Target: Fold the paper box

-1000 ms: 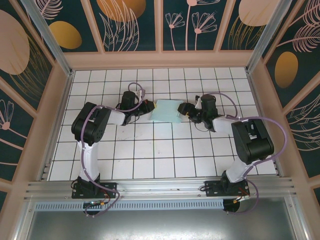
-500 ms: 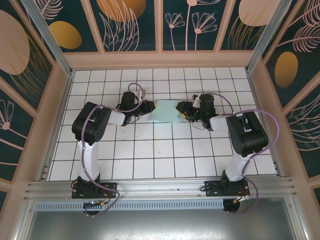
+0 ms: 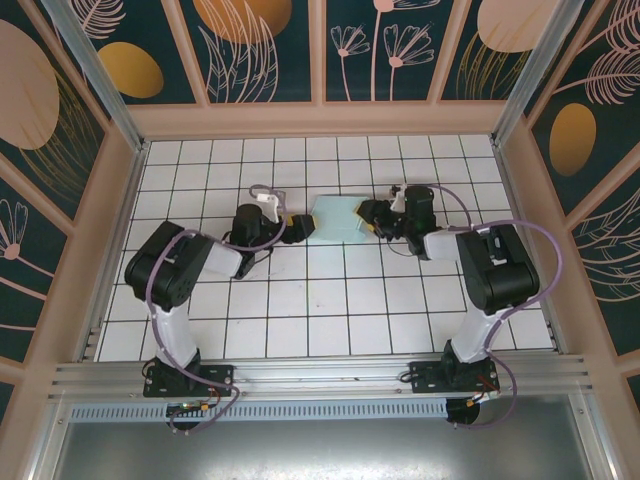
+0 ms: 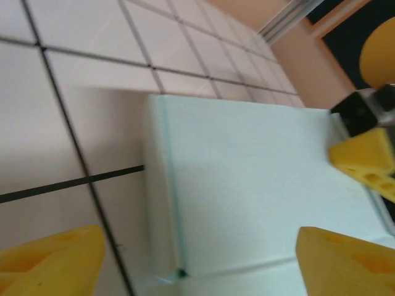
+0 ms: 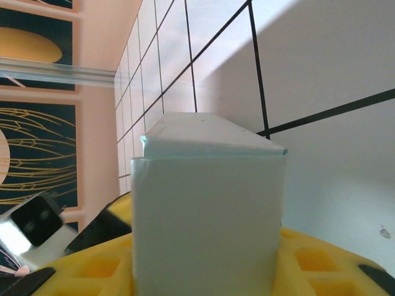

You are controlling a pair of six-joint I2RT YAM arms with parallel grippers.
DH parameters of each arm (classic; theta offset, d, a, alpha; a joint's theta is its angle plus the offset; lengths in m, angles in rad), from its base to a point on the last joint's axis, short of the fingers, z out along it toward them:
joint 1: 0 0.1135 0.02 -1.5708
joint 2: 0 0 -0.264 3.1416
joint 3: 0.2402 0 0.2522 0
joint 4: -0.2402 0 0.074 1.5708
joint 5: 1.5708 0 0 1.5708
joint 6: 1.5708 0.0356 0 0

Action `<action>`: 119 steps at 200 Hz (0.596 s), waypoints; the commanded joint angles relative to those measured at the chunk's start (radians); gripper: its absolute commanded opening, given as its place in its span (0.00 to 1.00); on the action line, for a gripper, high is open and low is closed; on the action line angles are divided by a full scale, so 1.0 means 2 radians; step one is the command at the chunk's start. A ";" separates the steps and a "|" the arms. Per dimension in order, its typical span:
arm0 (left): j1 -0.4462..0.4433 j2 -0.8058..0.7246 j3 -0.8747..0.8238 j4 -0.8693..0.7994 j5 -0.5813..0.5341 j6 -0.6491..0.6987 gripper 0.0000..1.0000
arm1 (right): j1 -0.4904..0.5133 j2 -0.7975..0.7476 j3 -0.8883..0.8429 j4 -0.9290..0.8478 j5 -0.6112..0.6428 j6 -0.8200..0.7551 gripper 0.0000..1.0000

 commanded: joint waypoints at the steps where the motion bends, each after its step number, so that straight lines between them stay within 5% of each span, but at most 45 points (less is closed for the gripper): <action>1: -0.033 -0.055 -0.016 0.061 -0.084 0.125 0.99 | -0.010 -0.041 0.001 -0.013 0.000 -0.013 0.32; 57: -0.089 -0.099 -0.003 0.006 -0.127 0.356 0.99 | -0.026 -0.077 -0.008 0.015 -0.035 0.018 0.33; 92: -0.092 -0.106 -0.025 0.057 -0.124 0.431 0.99 | -0.036 -0.106 -0.017 0.007 -0.042 0.017 0.34; 119: -0.111 -0.095 -0.059 0.121 -0.133 0.570 0.99 | -0.042 -0.118 -0.030 0.030 -0.061 0.041 0.33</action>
